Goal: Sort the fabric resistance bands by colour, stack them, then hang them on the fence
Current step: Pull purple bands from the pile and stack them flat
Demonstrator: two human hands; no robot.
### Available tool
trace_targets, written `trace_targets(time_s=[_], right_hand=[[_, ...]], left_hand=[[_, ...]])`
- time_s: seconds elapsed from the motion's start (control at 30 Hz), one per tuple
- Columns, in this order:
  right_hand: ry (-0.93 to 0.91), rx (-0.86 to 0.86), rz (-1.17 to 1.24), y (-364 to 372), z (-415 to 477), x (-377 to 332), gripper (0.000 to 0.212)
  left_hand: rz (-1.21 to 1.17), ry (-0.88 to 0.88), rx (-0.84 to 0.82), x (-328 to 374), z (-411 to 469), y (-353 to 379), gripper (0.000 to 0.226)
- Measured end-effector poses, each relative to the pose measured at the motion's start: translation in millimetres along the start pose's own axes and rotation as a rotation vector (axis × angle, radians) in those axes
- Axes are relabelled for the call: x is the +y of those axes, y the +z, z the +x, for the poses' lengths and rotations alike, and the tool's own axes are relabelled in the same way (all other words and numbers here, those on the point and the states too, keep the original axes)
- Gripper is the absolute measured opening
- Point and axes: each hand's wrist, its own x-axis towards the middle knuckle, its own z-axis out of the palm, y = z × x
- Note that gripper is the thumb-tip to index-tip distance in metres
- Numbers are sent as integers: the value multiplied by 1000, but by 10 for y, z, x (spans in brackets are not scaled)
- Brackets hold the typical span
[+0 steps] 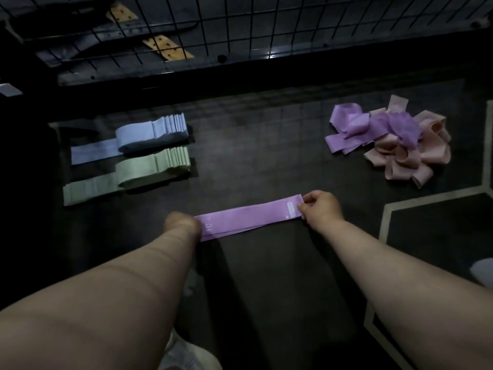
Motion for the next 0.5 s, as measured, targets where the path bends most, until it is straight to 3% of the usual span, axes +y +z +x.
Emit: trace_targets(time_s=[0.1, 0.23, 0.33, 0.5], right_hand=[[4, -2, -5, 7, 0, 27, 13], [15, 7, -6, 8, -7, 47, 12], [18, 15, -2, 6, -19, 56, 17], [-22, 14, -48, -3, -60, 24, 24]], left_hand=[[-35, -67, 109, -17, 15, 40, 26], [-54, -138, 235, 11, -48, -10, 27], [28, -130, 230, 34, -74, 2, 26], [-86, -215, 278, 35, -71, 83, 32]])
